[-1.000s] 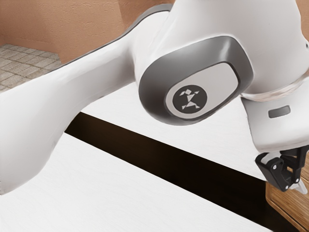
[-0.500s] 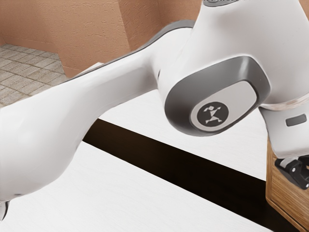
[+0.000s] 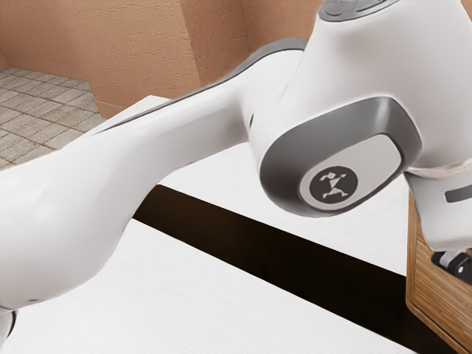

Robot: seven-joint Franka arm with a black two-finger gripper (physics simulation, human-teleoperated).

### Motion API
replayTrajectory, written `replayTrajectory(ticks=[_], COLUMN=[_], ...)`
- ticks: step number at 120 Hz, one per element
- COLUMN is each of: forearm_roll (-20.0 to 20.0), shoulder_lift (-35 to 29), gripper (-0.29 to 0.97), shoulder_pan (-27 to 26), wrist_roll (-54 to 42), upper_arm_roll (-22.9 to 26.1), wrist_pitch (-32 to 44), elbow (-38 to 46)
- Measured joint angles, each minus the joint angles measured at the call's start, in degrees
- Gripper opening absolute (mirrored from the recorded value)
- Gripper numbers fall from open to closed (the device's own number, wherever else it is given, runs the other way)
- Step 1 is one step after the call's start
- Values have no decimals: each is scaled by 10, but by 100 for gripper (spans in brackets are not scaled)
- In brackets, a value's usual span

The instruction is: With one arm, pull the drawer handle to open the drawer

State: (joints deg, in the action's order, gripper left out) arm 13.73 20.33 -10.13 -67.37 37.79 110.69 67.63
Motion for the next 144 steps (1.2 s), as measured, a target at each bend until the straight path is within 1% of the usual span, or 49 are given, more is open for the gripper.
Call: replayTrajectory(ticks=[63, 91, 144], forearm_roll=[17, 16, 11], shoulder_lift=[-6, -23, -54], gripper=[21, 14, 10], shoulder_pan=[1, 0, -1], wrist_roll=[-2, -1, 5], upper_arm_roll=[-3, -14, -14], wrist_pitch=[-4, -2, 1], elbow=[12, 25, 61])
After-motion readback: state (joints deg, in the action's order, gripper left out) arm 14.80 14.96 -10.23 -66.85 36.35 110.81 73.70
